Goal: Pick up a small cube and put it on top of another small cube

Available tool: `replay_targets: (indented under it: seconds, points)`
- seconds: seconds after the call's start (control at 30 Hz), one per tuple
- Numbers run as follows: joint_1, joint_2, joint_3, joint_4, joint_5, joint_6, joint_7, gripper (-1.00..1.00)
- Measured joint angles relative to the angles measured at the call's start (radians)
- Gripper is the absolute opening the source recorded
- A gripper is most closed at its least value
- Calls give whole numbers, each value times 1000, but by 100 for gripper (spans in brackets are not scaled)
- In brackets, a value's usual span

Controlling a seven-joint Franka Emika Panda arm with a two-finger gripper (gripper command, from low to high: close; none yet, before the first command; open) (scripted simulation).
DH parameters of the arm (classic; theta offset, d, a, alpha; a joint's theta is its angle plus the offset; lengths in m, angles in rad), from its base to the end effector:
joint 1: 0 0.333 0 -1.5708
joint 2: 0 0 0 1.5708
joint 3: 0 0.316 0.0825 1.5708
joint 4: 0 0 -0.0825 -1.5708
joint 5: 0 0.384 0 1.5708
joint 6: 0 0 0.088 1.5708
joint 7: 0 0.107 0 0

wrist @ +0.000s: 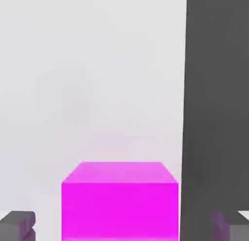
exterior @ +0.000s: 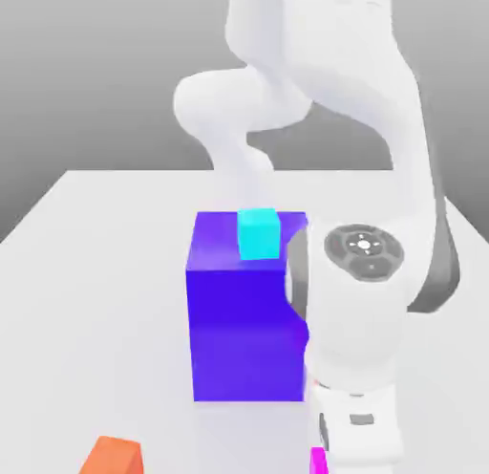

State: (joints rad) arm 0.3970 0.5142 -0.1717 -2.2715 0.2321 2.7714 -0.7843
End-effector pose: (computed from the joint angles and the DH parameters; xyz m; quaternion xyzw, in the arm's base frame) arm 0.5157 0.1024 0.1326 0.9182 0.3962 0.0005 0.0005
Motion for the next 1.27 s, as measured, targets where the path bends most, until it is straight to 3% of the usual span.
replay_targets:
  seconds: [0.17, 0.3, 0.63, 0.77, 0.93, 1.17, 1.2, 1.27]
  points:
    - [1, -1, -1, 0, -1, -3, 0, -100]
    - [35, -132, -45, -33, -52, -102, 40, -100]
    - [172, -407, 42, -328, -40, -133, 227, -100]
    - [267, -542, 78, -457, -93, -119, 346, -100]
    - [270, -707, 163, -616, -206, -86, 524, -100]
    - [267, -512, 183, -631, -231, 132, 558, -100]
    - [267, -484, 183, -630, -233, 158, 560, 100]
    - [268, -484, 183, -630, -234, 158, 560, 100]
